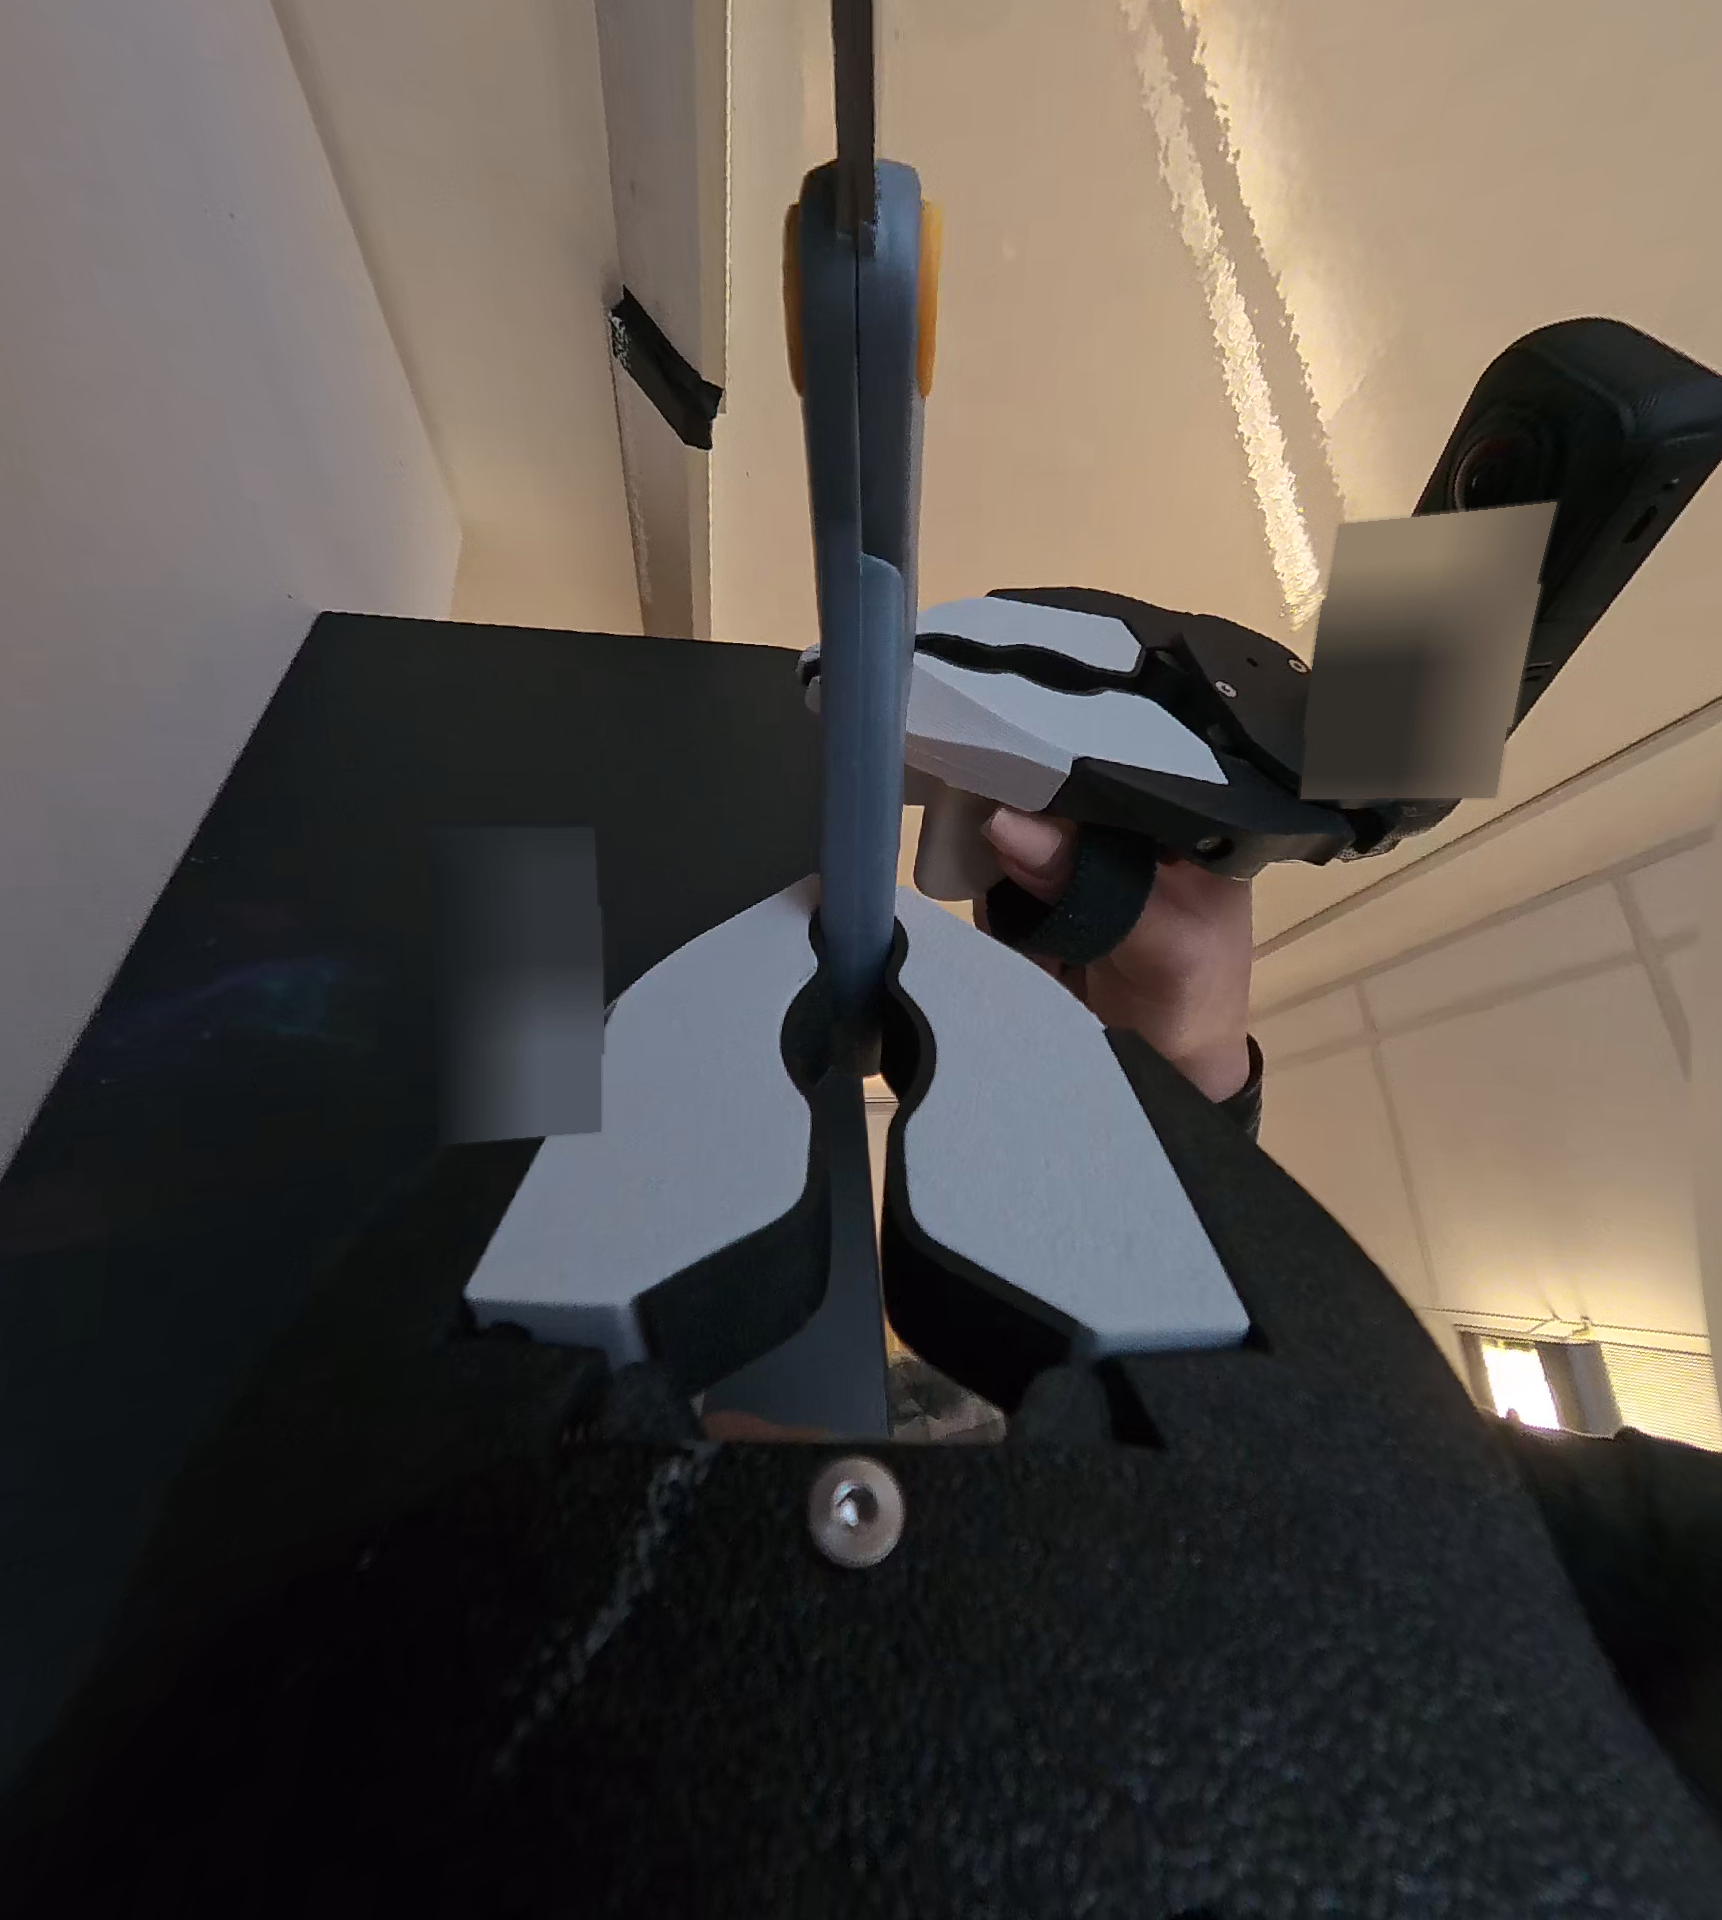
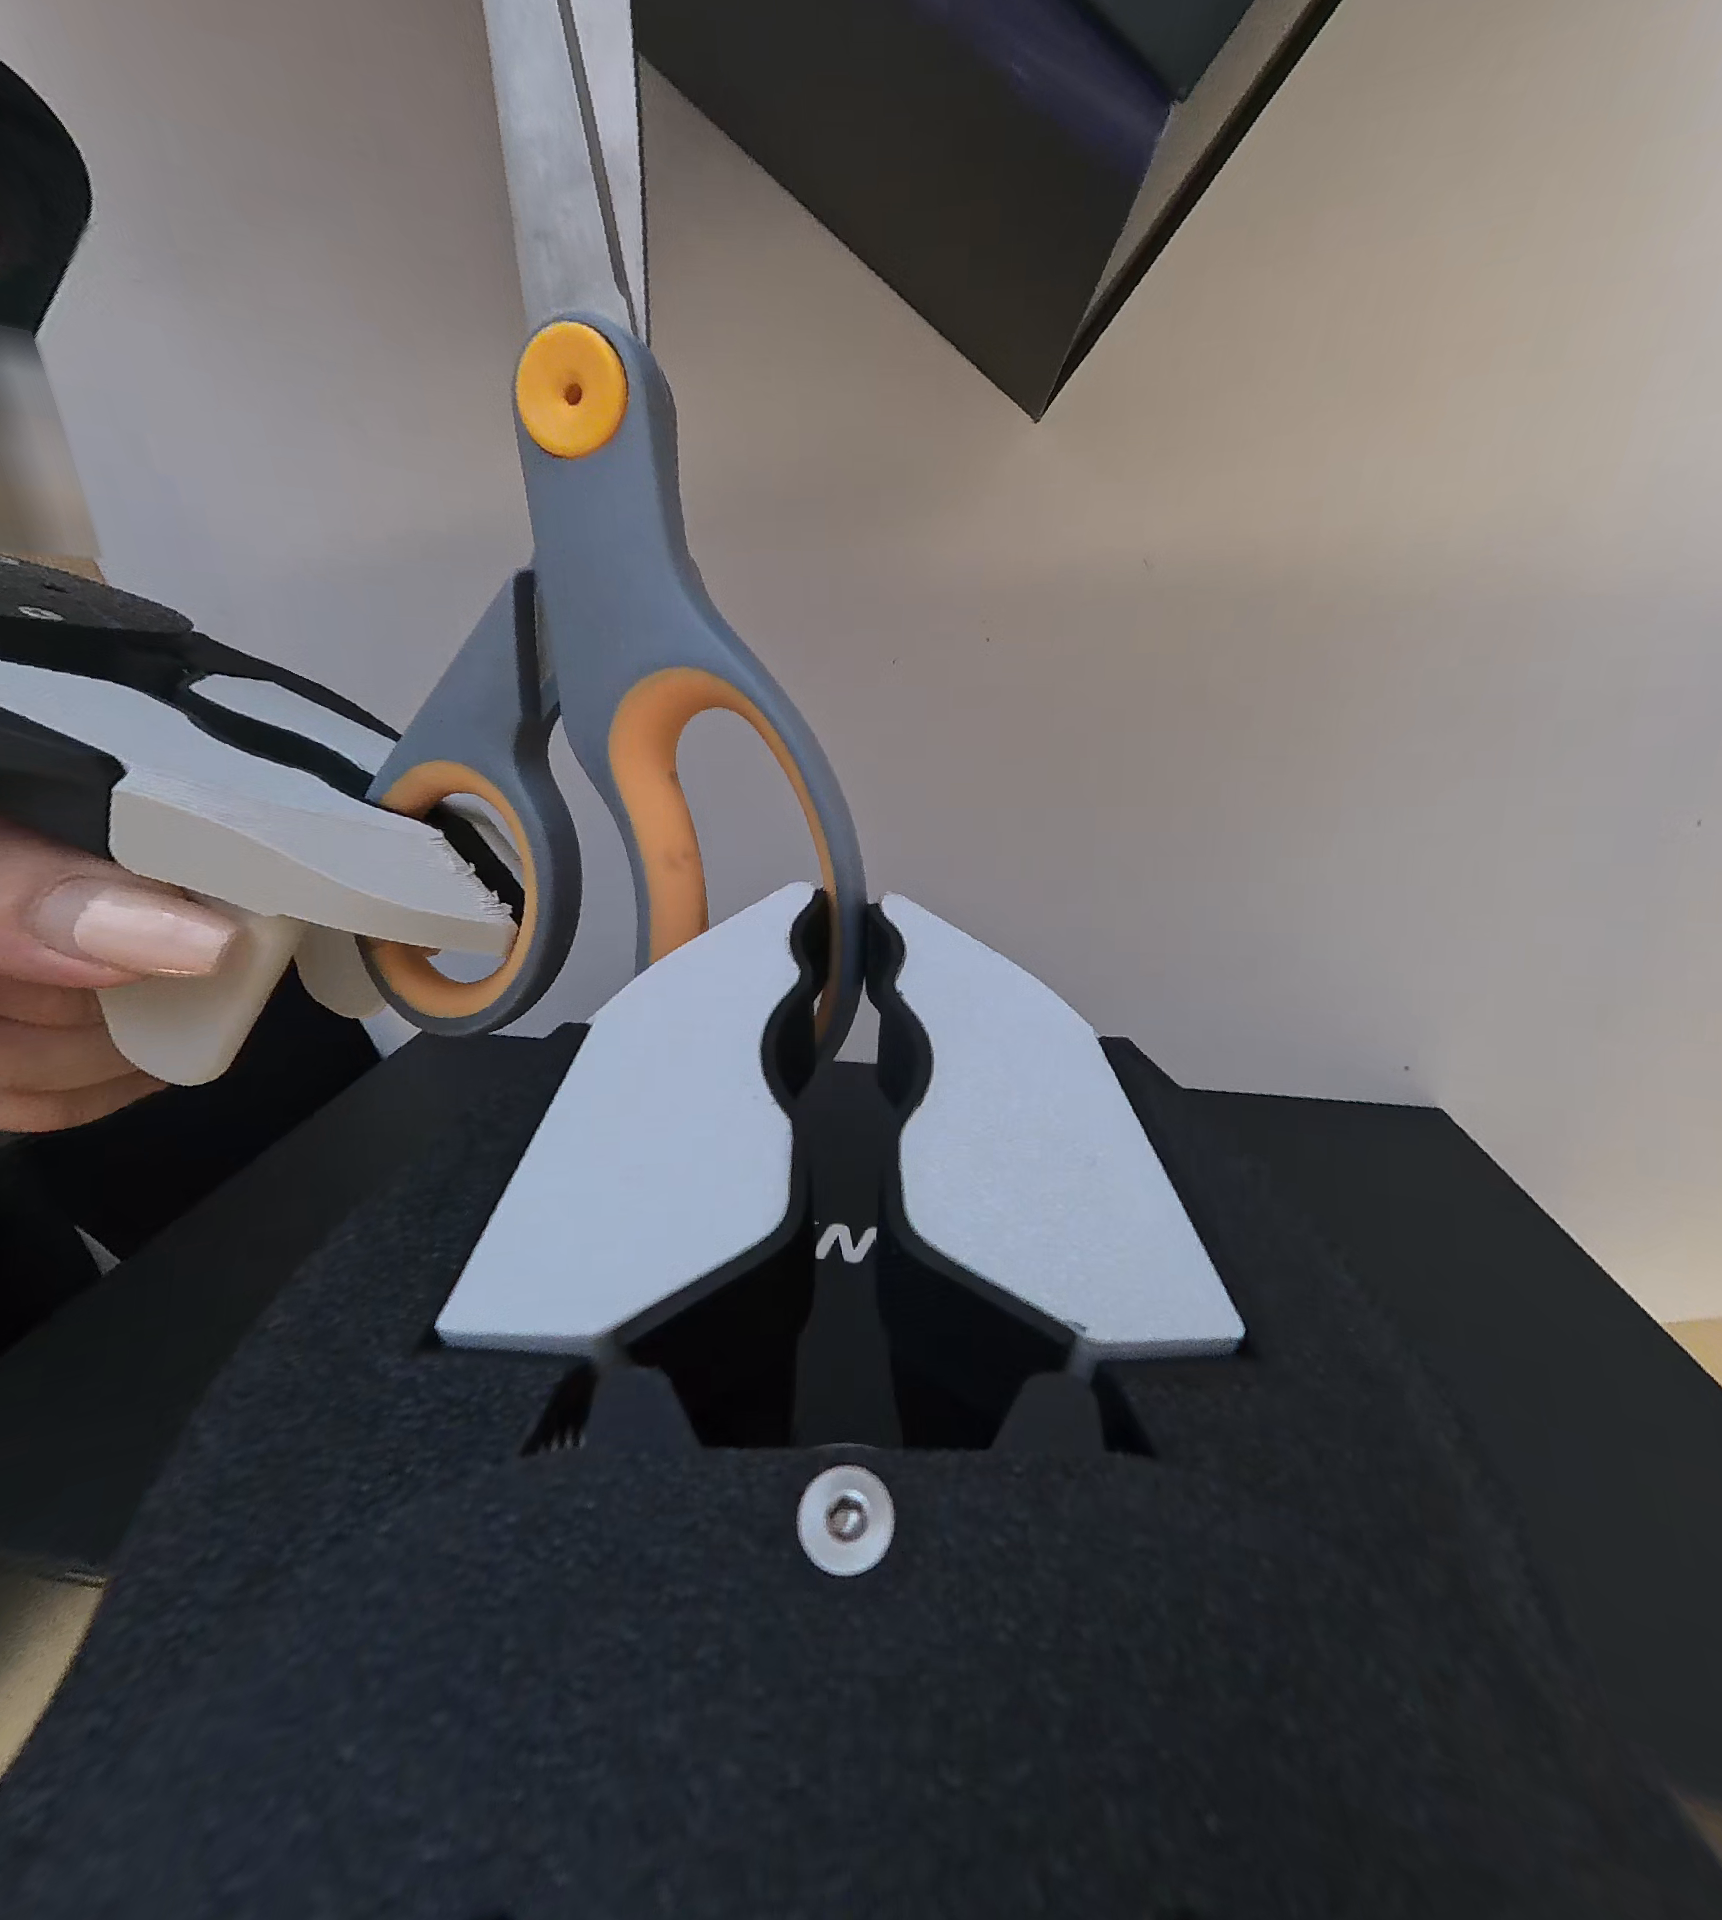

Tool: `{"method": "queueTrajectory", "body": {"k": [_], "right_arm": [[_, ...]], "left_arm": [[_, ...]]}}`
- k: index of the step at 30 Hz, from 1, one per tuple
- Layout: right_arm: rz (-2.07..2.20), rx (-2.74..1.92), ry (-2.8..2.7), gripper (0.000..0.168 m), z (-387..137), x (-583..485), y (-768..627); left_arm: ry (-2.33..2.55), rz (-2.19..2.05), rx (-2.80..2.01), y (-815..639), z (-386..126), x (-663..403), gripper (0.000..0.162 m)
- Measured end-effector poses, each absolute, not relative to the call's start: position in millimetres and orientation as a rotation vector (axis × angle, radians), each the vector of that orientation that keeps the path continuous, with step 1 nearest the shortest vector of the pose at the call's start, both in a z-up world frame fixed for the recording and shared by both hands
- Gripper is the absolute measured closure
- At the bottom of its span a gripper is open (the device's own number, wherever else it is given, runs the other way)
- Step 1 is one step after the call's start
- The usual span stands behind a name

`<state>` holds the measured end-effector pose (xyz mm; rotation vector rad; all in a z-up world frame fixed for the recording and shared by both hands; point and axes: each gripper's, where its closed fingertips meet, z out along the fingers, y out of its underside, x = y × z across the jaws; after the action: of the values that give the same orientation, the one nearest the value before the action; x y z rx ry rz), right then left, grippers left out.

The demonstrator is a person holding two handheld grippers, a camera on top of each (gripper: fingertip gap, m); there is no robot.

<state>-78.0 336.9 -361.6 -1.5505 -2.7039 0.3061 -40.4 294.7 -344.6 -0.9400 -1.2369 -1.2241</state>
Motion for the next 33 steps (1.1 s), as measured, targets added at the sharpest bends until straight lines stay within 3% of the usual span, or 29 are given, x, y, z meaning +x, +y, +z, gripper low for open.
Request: {"method": "queueTrajectory", "body": {"k": [33], "right_arm": [[0.401, -1.657, -2.664, 0.162, -365.8, -69.9, 339.1]], "left_arm": [[-1.206, -1.231, -1.018, 290.9, -347.6, -36.5, 0.159]]}}
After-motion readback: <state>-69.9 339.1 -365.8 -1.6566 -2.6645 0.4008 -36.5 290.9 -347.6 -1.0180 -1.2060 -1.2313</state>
